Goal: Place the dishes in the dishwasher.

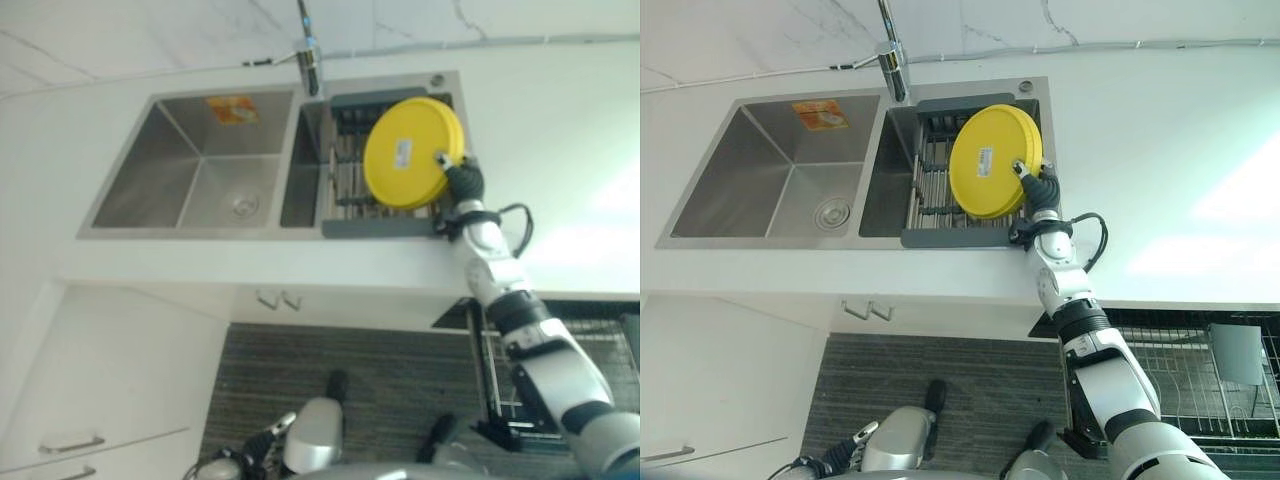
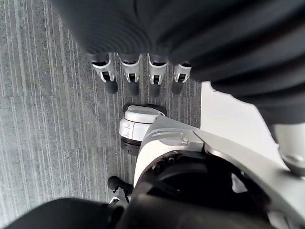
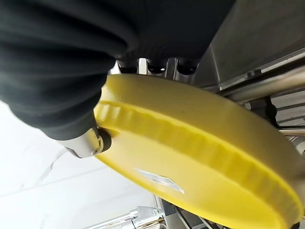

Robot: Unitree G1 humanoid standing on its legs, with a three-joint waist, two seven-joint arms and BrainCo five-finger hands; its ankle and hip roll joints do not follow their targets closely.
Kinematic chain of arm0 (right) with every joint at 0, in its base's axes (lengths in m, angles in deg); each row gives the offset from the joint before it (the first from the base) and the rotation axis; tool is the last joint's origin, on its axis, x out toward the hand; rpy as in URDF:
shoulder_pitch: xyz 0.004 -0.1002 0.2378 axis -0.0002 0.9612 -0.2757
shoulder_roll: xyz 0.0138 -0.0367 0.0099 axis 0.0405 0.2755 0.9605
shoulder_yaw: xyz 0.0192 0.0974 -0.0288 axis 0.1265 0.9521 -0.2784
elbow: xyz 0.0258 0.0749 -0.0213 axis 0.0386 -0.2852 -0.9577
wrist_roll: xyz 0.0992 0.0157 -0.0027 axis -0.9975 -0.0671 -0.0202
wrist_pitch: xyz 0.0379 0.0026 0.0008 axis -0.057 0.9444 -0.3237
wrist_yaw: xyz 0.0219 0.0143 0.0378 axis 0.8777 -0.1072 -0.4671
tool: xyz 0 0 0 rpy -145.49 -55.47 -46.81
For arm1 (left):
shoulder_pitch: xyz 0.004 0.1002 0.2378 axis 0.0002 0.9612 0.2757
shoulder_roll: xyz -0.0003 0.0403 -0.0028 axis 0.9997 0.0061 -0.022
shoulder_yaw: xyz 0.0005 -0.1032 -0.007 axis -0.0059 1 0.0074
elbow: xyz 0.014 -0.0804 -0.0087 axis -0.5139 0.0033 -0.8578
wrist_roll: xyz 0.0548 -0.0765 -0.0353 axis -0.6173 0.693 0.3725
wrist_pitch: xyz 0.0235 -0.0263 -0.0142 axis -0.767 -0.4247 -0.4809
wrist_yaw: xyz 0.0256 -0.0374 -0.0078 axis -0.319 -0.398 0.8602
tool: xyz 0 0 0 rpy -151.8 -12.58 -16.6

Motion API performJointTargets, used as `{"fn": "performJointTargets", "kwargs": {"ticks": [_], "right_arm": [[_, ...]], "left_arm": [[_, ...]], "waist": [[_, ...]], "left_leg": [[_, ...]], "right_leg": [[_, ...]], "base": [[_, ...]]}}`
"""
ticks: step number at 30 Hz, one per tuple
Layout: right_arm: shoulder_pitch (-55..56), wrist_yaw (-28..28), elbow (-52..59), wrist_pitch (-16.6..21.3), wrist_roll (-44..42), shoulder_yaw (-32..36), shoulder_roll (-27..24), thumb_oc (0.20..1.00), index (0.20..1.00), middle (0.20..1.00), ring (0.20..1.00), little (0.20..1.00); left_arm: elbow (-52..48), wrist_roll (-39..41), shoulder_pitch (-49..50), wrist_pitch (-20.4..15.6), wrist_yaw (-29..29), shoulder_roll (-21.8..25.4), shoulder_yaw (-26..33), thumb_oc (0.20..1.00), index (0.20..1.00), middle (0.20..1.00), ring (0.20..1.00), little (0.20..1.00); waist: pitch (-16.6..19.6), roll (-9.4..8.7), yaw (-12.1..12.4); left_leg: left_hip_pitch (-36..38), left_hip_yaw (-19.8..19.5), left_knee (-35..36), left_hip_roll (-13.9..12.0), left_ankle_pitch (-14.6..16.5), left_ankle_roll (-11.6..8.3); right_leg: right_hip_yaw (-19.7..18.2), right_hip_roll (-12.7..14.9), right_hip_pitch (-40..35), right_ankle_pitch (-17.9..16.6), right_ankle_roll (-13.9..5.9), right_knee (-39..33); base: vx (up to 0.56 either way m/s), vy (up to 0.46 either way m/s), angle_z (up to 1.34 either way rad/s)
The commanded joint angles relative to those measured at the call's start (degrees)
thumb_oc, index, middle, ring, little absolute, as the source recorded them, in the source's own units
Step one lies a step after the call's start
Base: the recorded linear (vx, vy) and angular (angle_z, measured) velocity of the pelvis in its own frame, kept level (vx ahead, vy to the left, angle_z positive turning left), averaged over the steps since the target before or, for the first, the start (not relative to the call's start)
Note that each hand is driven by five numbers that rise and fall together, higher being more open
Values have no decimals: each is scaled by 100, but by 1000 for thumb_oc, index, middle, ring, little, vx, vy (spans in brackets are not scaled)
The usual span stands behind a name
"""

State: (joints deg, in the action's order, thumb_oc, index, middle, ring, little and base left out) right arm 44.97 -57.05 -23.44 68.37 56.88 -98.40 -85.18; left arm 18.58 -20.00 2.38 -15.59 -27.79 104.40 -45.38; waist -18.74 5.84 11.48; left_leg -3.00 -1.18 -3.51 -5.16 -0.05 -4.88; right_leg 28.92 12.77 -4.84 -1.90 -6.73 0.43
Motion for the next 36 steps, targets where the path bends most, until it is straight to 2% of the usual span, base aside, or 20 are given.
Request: {"fn": "performJointTargets", "kwargs": {"ticks": [1,3,7,9,11,15,18,20,22,24,27,29,36], "right_arm": [[-511,-8,-365,435,-24,98,-141,200,200,200,200,200],[-504,76,-320,491,-83,106,-126,200,200,200,200,200],[-391,276,18,1173,-743,138,44,200,200,200,200,200],[-282,555,343,1244,-748,104,101,200,200,200,200,200],[-186,613,649,1258,-674,21,88,200,200,200,200,200],[-22,727,1095,1234,-1070,-48,76,200,200,200,200,200],[240,590,1500,1157,-1011,-228,215,200,200,200,200,200],[354,559,1621,1126,-1001,-267,258,200,200,200,200,200],[450,540,1694,1124,-896,-311,302,200,200,200,200,200],[667,432,1946,1174,-806,-466,289,200,200,200,200,200],[1299,503,2484,1312,-683,-307,64,200,200,200,200,200],[1796,612,2922,1254,-698,-120,-204,200,200,200,200,200],[2520,788,3667,1417,-1117,229,-462,200,200,200,200,200]], "left_arm": [[102,-40,80,54,88,81,-559,1000,1000,1000,1000,1000],[100,-38,74,82,84,77,-529,1000,1000,1000,1000,1000],[-2,-153,19,-79,45,102,-554,1000,1000,1000,1000,1000],[-132,-360,-8,-188,70,145,-602,1000,1000,1000,1000,1000],[-265,-512,-85,-240,30,163,-649,1000,1000,1000,1000,1000],[-382,-1027,-265,-365,-216,185,-822,1000,1000,1000,1000,1000],[-461,-1270,-586,-198,-523,154,-927,1000,1000,1000,1000,1000],[-471,-1630,-733,35,-745,135,-990,1000,1000,1000,1000,1000],[-261,-2631,-956,579,-1355,198,-1232,1000,1000,1000,1000,1000],[-57,-2921,-1133,901,-1653,233,-1295,1000,1000,1000,1000,1000],[-181,-2951,-1219,850,-1710,181,-1287,1000,1000,1000,1000,1000],[-312,-2958,-1175,762,-1606,104,-1313,1000,1000,1000,1000,1000],[-320,-2901,-1072,590,-1508,-9,-1443,1000,1000,1000,1000,1000]], "waist": [[160,-67,171],[149,-74,171],[140,-83,82],[171,-118,2],[242,-185,-96],[433,-318,-319],[671,-415,-564],[760,-436,-687],[850,-460,-864],[930,-485,-1081],[1058,-534,-1405],[1103,-566,-1626],[1108,-593,-1991]], "left_leg": [[-421,378,-236,-344,-45,-78],[-427,389,-242,-337,-43,-71],[-375,493,-243,-347,-29,-53],[-280,545,-222,-342,13,-37],[-191,592,-203,-354,50,-23],[-48,702,-186,-396,121,-6],[197,910,-100,-471,172,-6],[321,1019,-58,-512,194,-15],[460,1185,-5,-581,197,-58],[590,1399,60,-645,179,-87],[736,1695,90,-688,250,-82],[848,1880,110,-686,315,-49],[989,2142,144,-662,406,-4]], "right_leg": [[-415,699,174,771,-343,969],[-414,702,185,759,-347,965],[-463,668,212,749,-340,956],[-537,622,207,747,-339,928],[-648,543,212,729,-324,859],[-856,395,247,705,-282,762],[-1010,272,188,674,-249,612],[-1064,224,144,662,-238,538],[-1114,185,108,622,-253,431],[-1178,138,97,576,-271,324],[-1313,81,121,485,-286,171],[-1447,40,152,453,-300,156],[-1732,-64,211,437,-301,132]], "base": [[0,0,0],[-20,-19,0],[-70,-39,-1],[-69,-74,-5],[-83,-125,-6],[-96,-132,-24],[-88,-141,-49],[-71,-76,-47],[-115,-87,-51],[-187,-122,-59],[-211,-147,-53],[-116,-125,-44],[-53,-56,-30]]}}
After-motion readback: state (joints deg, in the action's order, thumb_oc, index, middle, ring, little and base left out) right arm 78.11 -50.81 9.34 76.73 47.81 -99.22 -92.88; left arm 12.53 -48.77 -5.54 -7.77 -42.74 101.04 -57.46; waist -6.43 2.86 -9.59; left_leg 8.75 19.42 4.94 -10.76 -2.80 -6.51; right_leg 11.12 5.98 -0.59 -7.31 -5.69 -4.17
